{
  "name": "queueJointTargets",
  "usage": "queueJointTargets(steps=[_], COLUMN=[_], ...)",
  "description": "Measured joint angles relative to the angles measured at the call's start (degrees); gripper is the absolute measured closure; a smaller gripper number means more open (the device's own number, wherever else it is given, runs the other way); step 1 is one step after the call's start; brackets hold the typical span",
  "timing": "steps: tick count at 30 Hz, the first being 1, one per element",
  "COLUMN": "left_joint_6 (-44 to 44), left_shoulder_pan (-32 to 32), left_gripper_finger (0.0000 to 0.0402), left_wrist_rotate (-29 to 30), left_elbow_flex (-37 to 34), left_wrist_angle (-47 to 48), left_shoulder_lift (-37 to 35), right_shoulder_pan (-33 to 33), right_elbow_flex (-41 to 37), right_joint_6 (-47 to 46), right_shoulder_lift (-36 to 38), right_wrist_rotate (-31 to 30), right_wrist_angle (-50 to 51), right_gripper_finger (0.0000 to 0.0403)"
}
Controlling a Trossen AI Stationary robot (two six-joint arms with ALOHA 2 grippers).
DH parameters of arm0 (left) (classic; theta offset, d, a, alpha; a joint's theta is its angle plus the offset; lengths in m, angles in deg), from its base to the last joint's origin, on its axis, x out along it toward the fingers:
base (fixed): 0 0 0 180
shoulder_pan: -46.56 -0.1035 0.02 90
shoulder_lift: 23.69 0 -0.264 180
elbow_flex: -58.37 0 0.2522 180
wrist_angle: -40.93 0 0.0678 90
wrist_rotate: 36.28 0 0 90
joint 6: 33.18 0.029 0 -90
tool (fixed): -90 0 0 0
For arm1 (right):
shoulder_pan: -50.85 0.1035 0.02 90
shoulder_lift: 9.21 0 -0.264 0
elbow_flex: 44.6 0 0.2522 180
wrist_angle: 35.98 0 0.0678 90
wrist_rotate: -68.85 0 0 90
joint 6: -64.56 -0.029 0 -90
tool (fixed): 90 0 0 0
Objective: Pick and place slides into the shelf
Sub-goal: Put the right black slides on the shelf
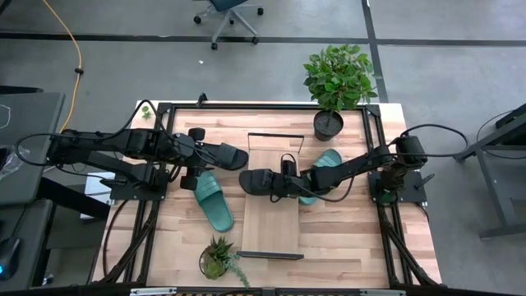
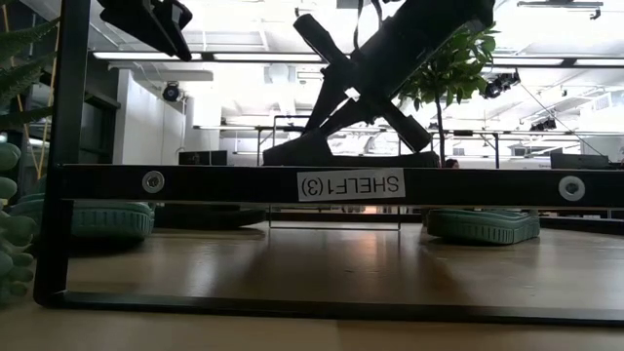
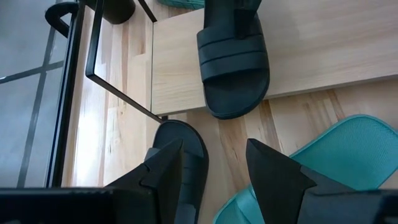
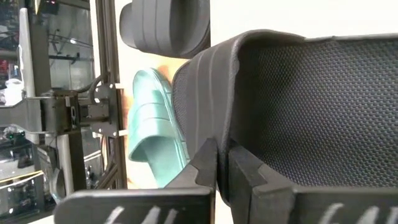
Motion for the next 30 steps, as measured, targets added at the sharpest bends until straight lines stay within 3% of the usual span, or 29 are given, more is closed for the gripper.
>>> queueJointTargets(steps=[10,21,30], left_joint_6=[0.0,1.0,1.1], left_shoulder_pan=[0.0,0.0,0.0], left_gripper_finger=[0.0238,0.0238,0.0238], left_wrist_rotate=[0.0,0.0,0.0], left_elbow_flex=[0.0,0.0,0.0], left_wrist_angle=[0.0,0.0,0.0], left_shoulder_lift=[0.0,0.0,0.0], right_shoulder_pan=[0.0,-0.1,-0.1], right_elbow_flex=[0.0,0.0,0.0], right_joint_6=[0.2,-0.4,-0.4], right_shoulder_lift=[0.0,0.0,0.0], right_wrist_rotate=[0.0,1.5,0.8], right_wrist_angle=[0.4,2.5,5.0], right_gripper_finger=[0.0393,0.0284,0.0242])
